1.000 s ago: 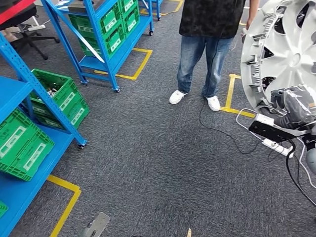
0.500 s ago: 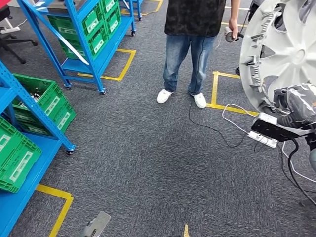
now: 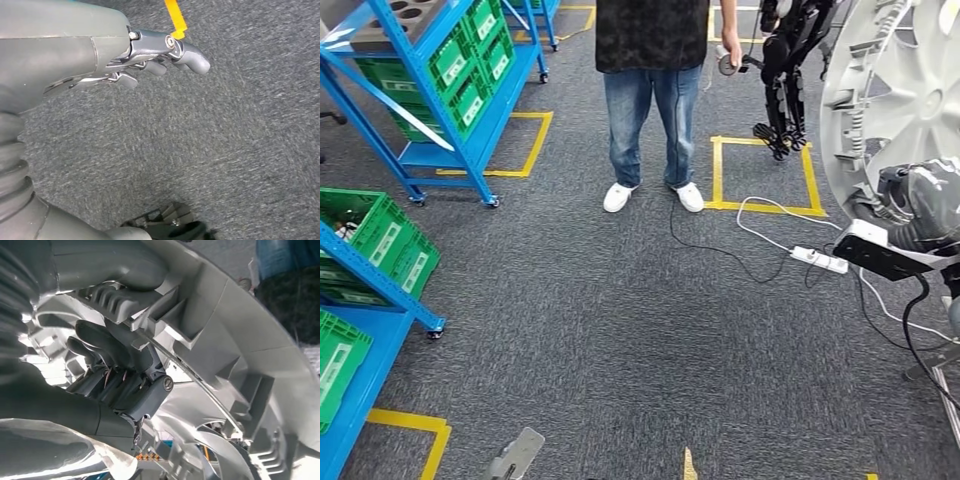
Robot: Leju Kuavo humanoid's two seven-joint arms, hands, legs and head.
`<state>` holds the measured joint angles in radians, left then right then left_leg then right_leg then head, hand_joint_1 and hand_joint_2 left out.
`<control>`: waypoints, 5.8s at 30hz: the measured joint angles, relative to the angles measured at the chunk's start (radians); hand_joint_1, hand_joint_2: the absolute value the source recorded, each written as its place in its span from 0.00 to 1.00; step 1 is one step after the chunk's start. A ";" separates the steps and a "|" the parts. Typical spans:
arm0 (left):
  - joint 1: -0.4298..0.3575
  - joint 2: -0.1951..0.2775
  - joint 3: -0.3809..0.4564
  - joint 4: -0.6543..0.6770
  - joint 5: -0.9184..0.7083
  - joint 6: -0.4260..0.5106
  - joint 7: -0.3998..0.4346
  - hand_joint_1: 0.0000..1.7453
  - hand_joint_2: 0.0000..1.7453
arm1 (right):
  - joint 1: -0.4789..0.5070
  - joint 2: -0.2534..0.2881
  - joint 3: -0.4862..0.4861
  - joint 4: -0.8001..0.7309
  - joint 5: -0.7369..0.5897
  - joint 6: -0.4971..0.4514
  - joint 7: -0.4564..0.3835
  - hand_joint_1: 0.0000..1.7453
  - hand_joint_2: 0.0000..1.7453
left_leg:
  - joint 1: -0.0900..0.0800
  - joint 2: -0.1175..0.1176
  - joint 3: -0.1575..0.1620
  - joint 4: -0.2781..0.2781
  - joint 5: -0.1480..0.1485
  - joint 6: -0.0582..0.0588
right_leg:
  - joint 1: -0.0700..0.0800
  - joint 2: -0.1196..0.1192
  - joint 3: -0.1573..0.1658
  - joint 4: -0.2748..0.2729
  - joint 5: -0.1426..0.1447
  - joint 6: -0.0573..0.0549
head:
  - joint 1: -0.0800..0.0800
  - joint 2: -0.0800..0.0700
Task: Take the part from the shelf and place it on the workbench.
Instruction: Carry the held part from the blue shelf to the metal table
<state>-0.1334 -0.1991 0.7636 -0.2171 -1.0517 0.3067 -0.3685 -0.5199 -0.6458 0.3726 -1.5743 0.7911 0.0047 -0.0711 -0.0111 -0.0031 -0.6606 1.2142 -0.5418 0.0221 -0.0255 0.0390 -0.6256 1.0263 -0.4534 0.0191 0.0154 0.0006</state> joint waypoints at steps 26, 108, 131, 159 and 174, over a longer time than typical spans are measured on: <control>0.000 0.005 -0.007 0.000 0.010 0.002 -0.006 0.00 1.00 | -0.007 0.024 0.072 -0.156 0.078 0.002 -0.065 1.00 1.00 | 0.000 0.014 -0.006 0.016 -0.057 -0.014 | 0.005 -0.037 0.007 -0.004 -0.003 -0.005 | 0.002 0.000; -0.026 -0.003 -0.090 0.000 -0.033 -0.024 0.033 0.00 1.00 | -0.445 0.450 0.644 0.141 0.133 0.091 -0.006 1.00 1.00 | 0.016 0.051 0.069 -0.185 0.071 0.011 | 0.021 -0.065 -0.045 0.100 -0.023 0.020 | 0.010 0.000; -0.037 -0.003 -0.114 0.000 -0.048 -0.029 0.045 0.00 1.00 | -0.456 0.498 0.655 0.175 0.113 0.057 -0.037 1.00 1.00 | 0.023 -0.018 0.045 -0.187 0.095 0.008 | 0.017 0.013 -0.046 0.059 -0.038 0.014 | 0.009 0.000; -0.037 0.000 -0.130 0.000 -0.043 -0.029 0.049 0.00 1.00 | -0.458 0.523 0.650 0.198 0.119 0.023 -0.045 1.00 1.00 | 0.026 -0.061 0.041 -0.169 0.084 -0.018 | 0.020 0.051 -0.008 -0.004 0.012 -0.005 | 0.004 0.000; -0.035 -0.003 -0.130 0.000 -0.024 -0.028 0.045 0.00 1.00 | -0.450 0.524 0.623 0.209 0.170 -0.015 0.002 1.00 1.00 | 0.021 0.021 0.045 -0.183 0.090 -0.011 | 0.019 -0.051 -0.005 -0.003 0.002 0.018 | 0.011 0.000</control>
<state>-0.1682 -0.2021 0.6333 -0.2171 -1.0759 0.2789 -0.3234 -0.9704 -0.1216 0.9955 -1.3648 0.9615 -0.0102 -0.0689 0.0101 0.0180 -0.6156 1.0310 -0.4521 0.0113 -0.0066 -0.0122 -0.6302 1.0234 -0.4516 0.0367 0.0264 0.0005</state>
